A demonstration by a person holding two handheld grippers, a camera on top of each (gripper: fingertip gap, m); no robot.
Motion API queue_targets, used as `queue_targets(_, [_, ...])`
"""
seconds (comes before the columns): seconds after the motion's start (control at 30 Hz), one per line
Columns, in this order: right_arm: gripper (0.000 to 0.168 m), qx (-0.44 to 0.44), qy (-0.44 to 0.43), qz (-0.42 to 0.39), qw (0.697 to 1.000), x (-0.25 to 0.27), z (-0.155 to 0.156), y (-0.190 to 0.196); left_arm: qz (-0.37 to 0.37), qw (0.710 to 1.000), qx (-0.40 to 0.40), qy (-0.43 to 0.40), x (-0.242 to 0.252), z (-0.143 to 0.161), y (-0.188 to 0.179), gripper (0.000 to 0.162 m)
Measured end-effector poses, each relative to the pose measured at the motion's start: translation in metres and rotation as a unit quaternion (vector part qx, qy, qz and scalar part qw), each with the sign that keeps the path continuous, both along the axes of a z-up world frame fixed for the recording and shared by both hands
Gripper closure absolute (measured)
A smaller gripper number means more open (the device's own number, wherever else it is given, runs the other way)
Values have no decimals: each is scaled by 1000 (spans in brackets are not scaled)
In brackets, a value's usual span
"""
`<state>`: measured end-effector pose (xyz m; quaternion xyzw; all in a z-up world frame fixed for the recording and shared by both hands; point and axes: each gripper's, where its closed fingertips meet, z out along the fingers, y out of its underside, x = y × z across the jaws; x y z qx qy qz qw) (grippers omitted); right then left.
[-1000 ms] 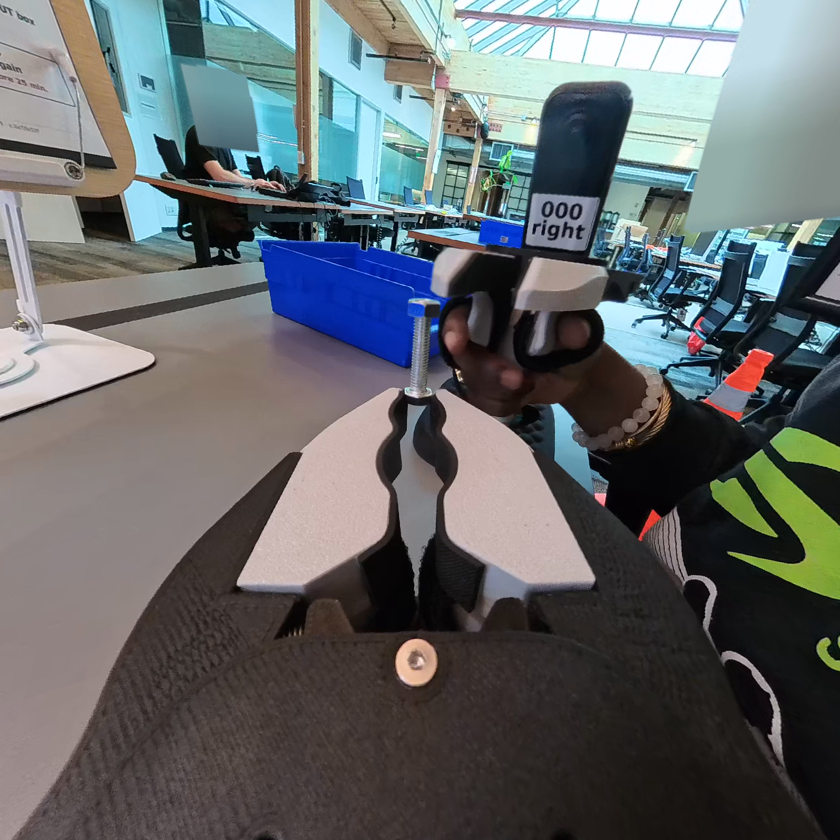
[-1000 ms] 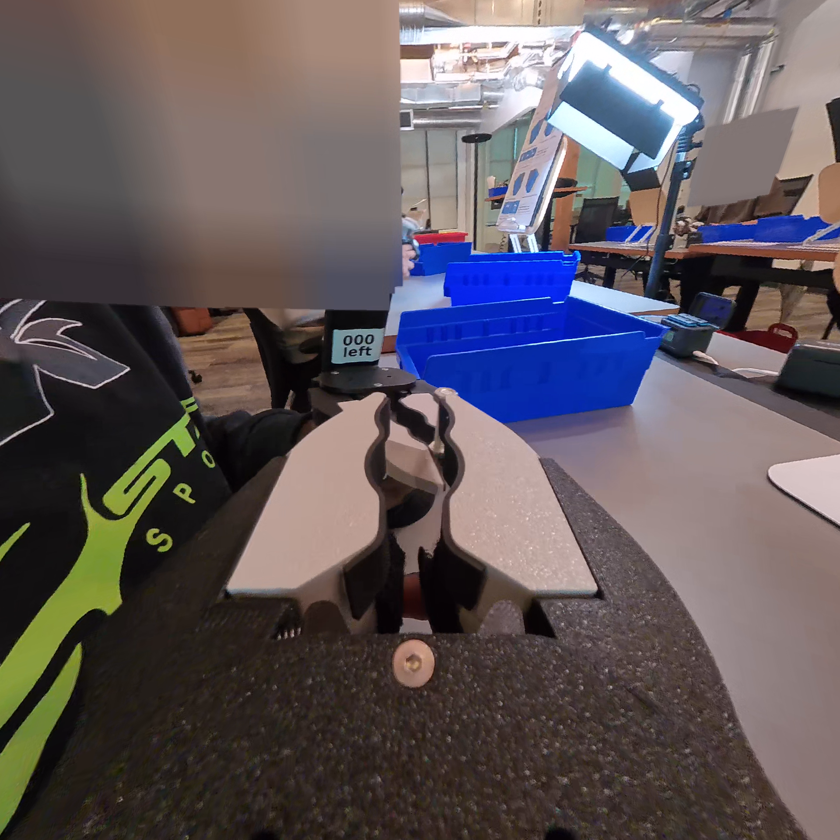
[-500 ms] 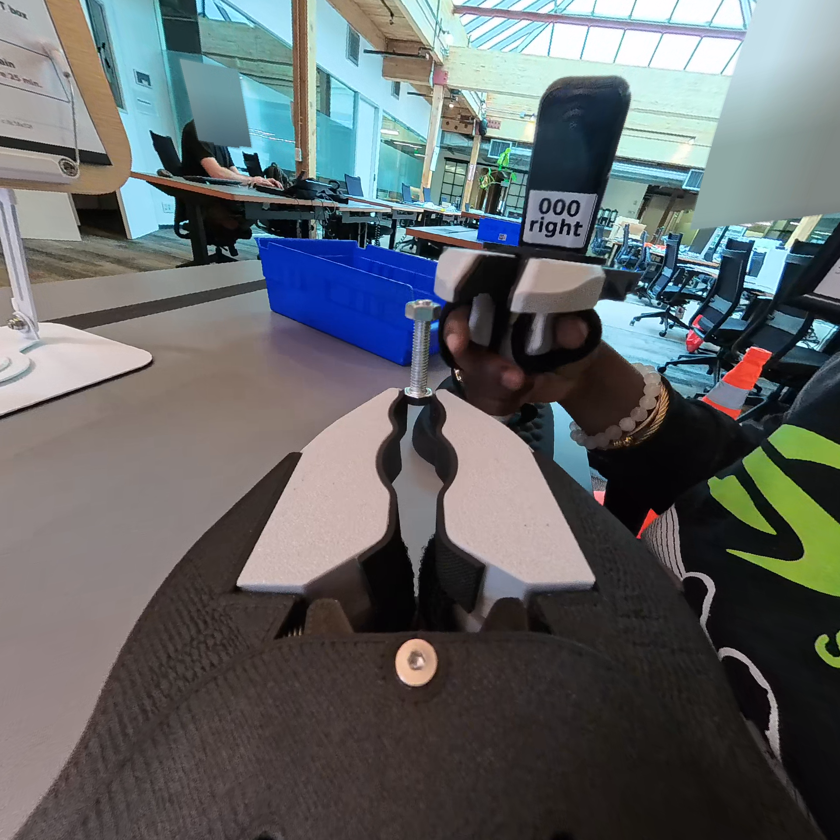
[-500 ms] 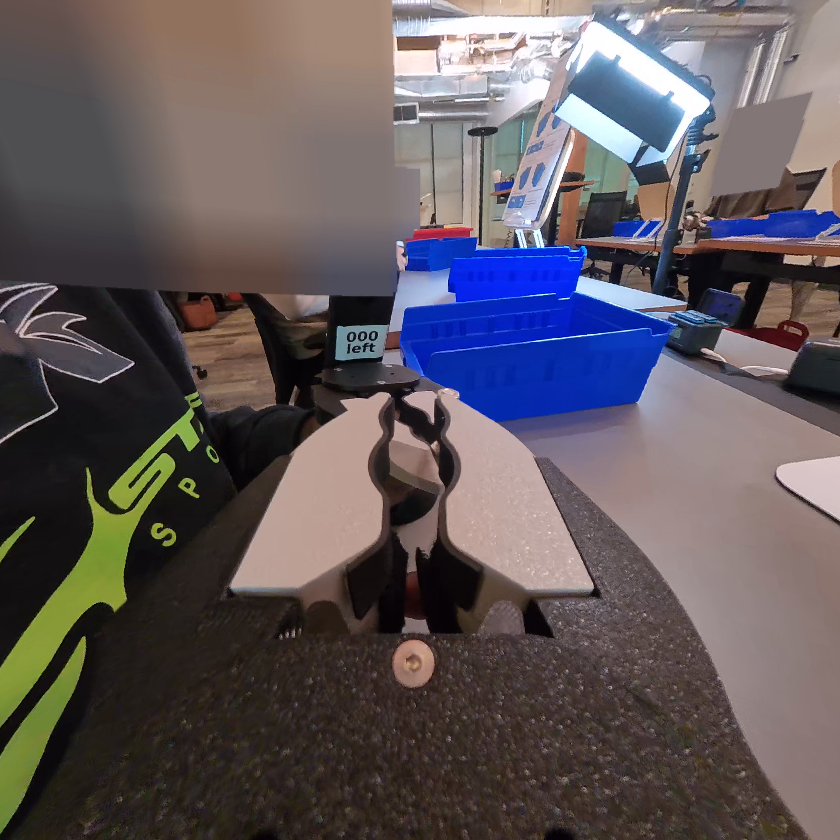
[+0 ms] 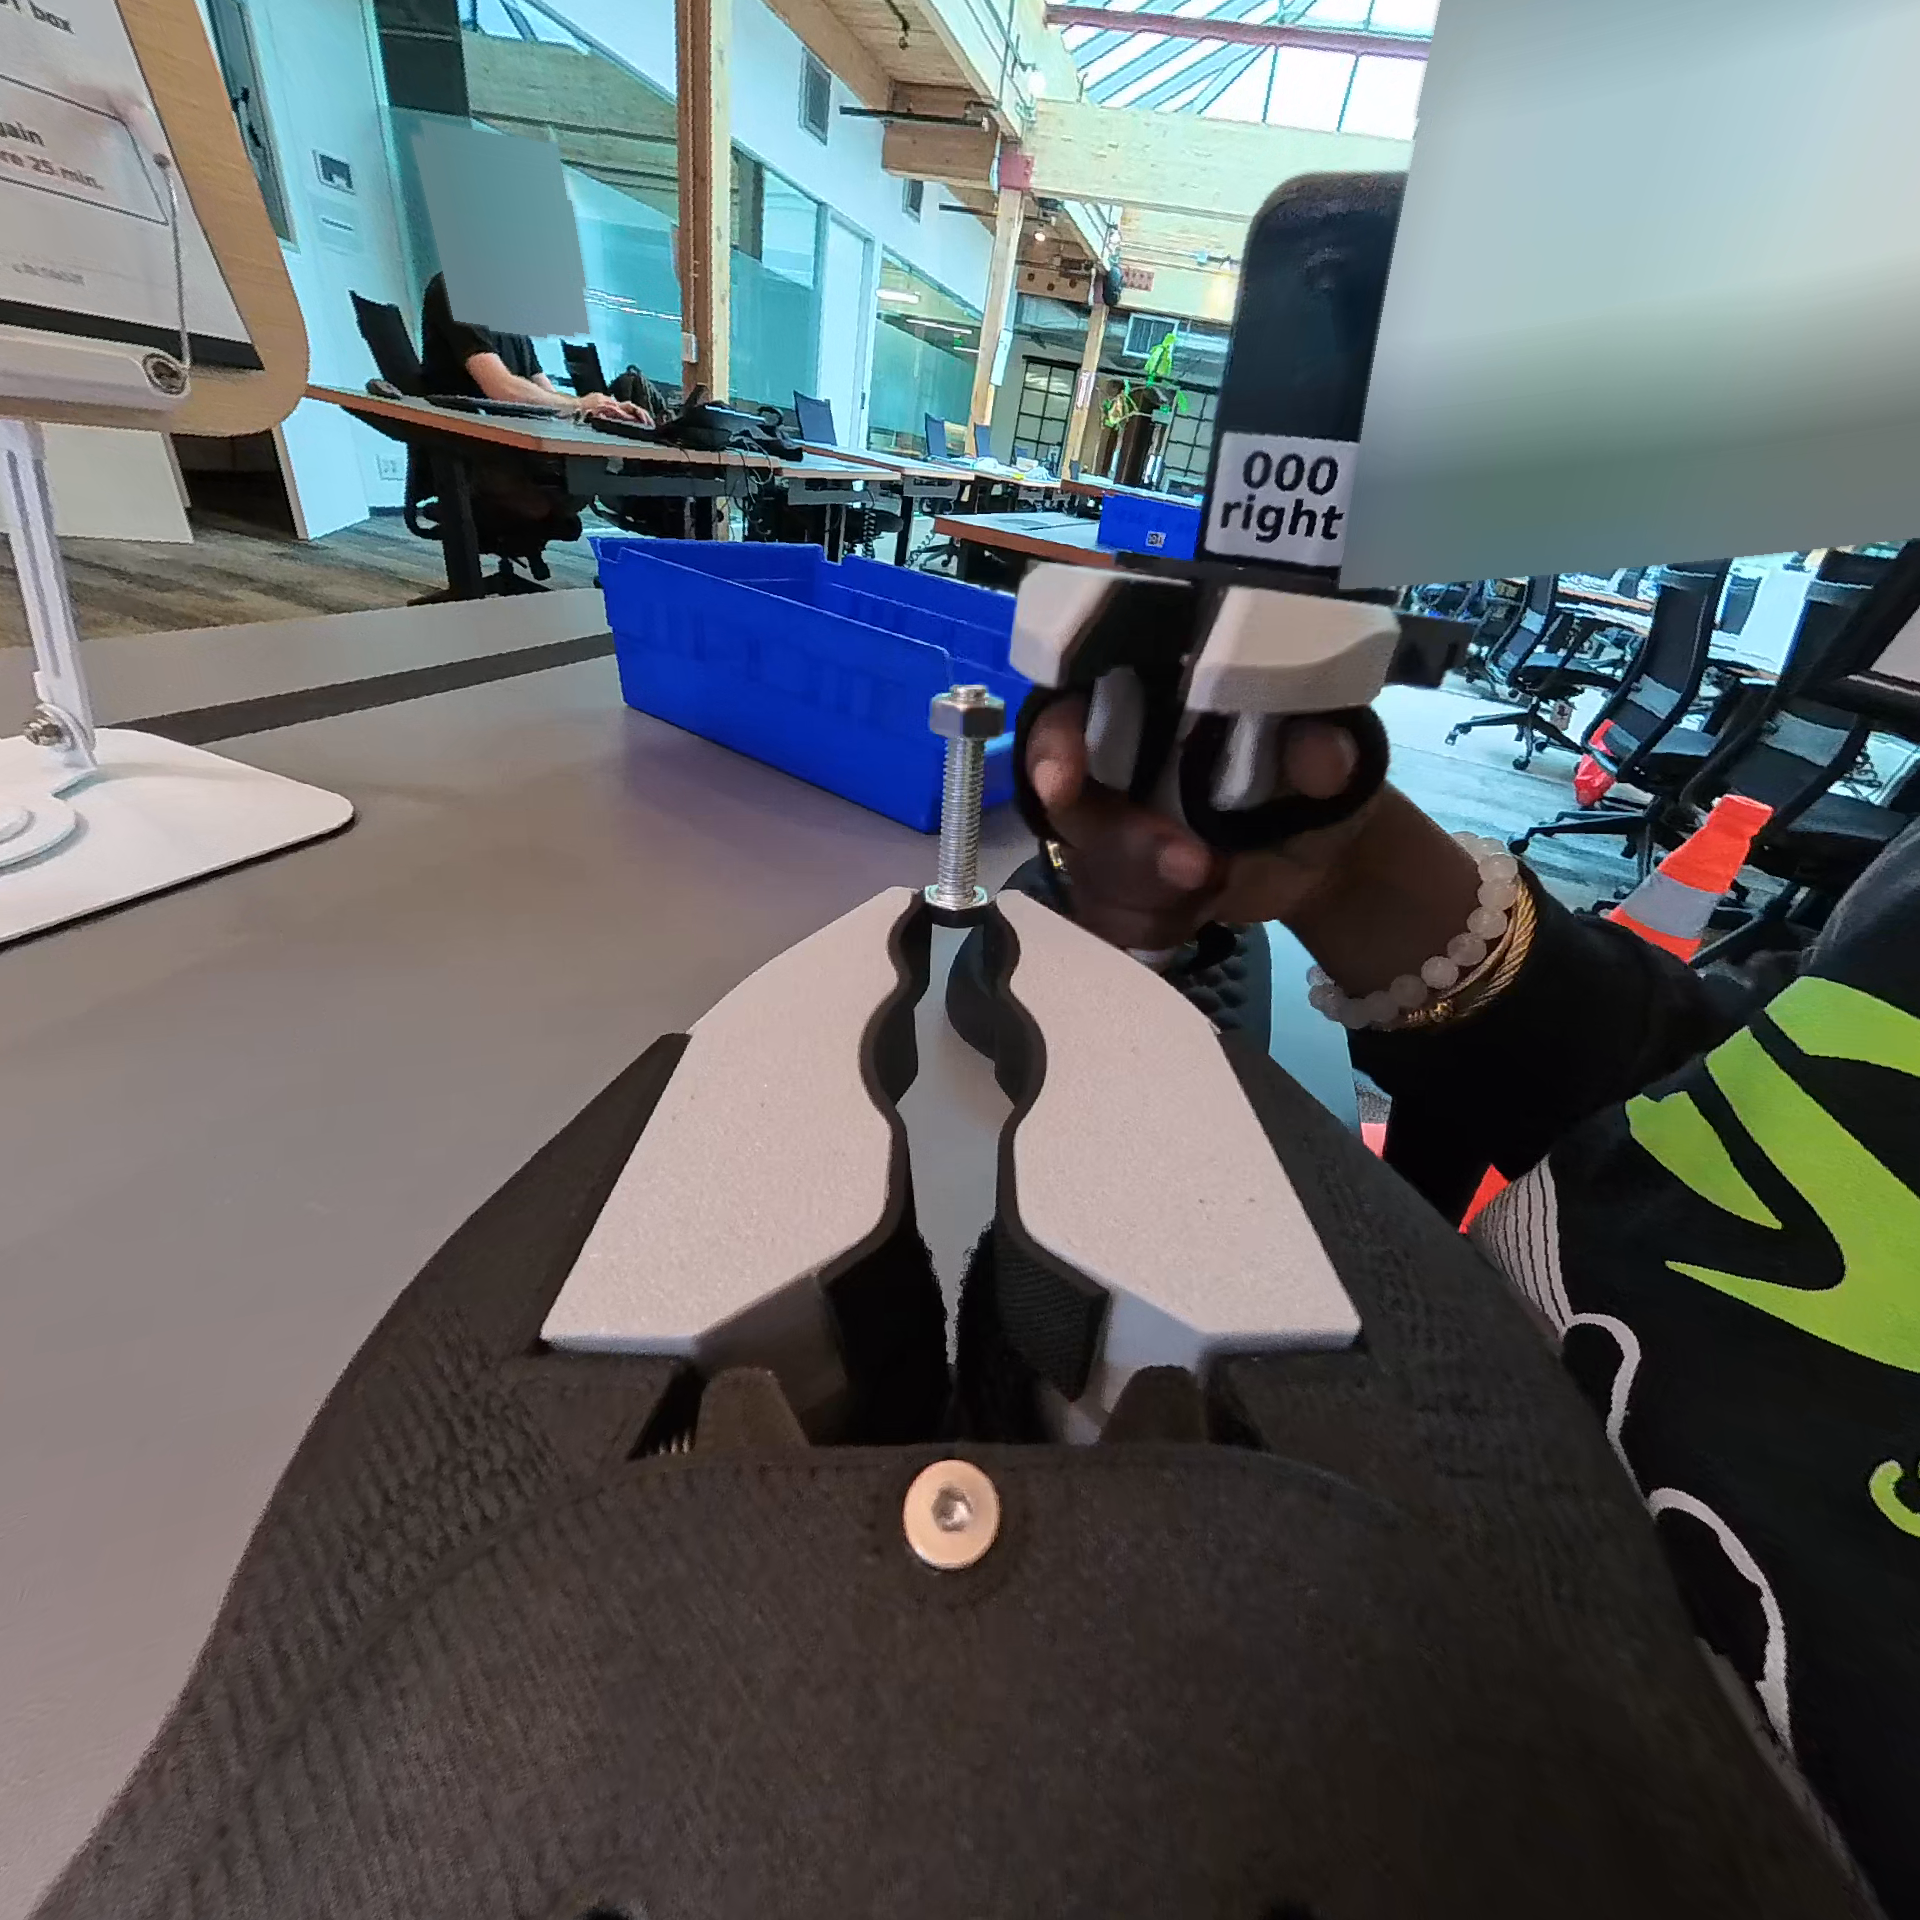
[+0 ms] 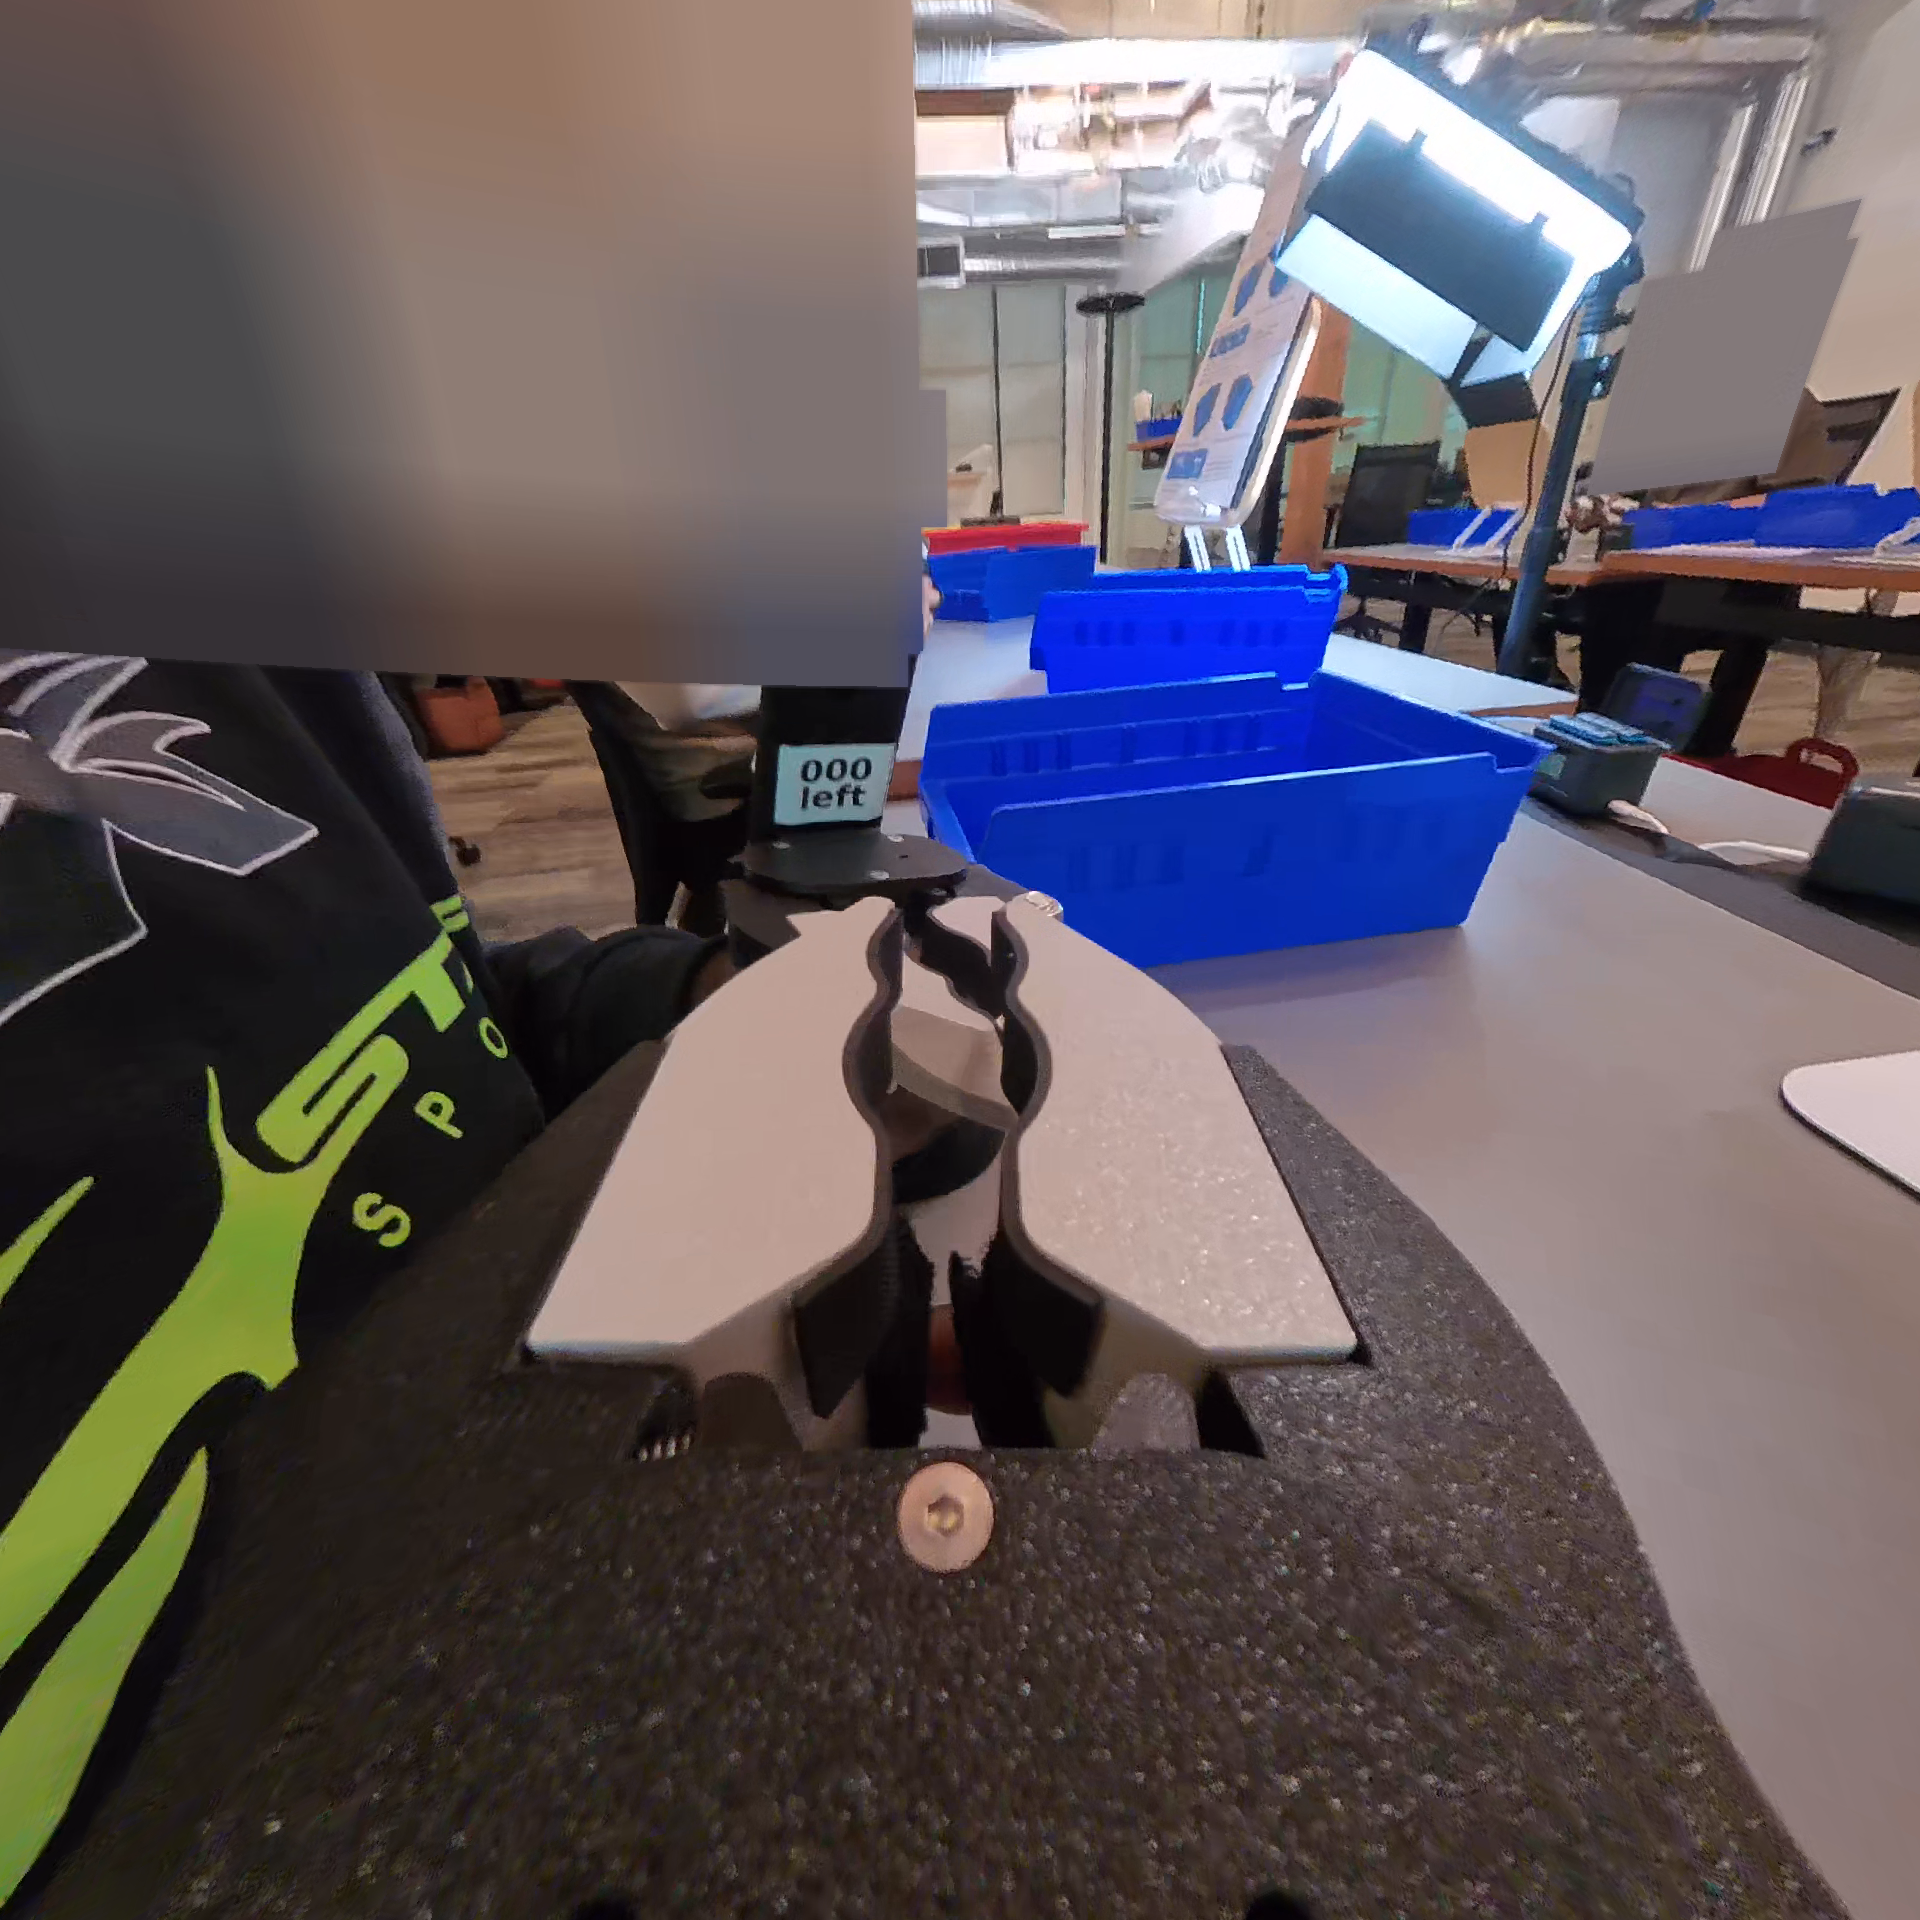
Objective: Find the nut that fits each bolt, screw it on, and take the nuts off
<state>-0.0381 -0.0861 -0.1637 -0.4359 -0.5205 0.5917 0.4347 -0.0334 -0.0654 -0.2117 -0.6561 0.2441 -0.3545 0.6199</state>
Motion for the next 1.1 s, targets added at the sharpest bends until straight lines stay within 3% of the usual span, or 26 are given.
queue_targets(0.07, [151,-4,5,-13,1000,-1,1,5,-1,1000,1,0,0,0,0,152])
queue_targets(0.2, [129,3,-3,-18,1000,-16,-5,4,-6,1000,2,5,2,-1,-1,152])
queue_targets(0.3, [123,10,-11,-10,1000,-23,-7,0,-7,1000,2,6,2,-1,-2,152])
queue_targets(0.47, [132,16,-15,-10,1000,-13,-7,0,-3,1000,1,0,1,0,-1,152])
queue_targets(0.57, [150,9,-7,-7,1000,-3,-4,2,-2,1000,0,0,0,0,0,152])
queue_targets(0.63, [151,1,1,-18,1000,-2,-3,7,-3,1000,0,2,1,0,0,152])
queue_targets(0.8, [126,2,-3,-18,1000,-17,-7,5,-5,1000,1,3,2,-1,-1,152])
queue_targets(0.9, [122,10,-10,-6,1000,-23,-9,-1,-7,1000,0,5,2,-1,-1,152])
queue_targets(1.03, [130,13,-16,-5,1000,-15,-9,-1,-3,1000,0,1,0,0,0,152])
queue_targets(1.1, [146,12,-17,-3,1000,-6,-8,1,-2,1000,0,3,1,-1,0,152])
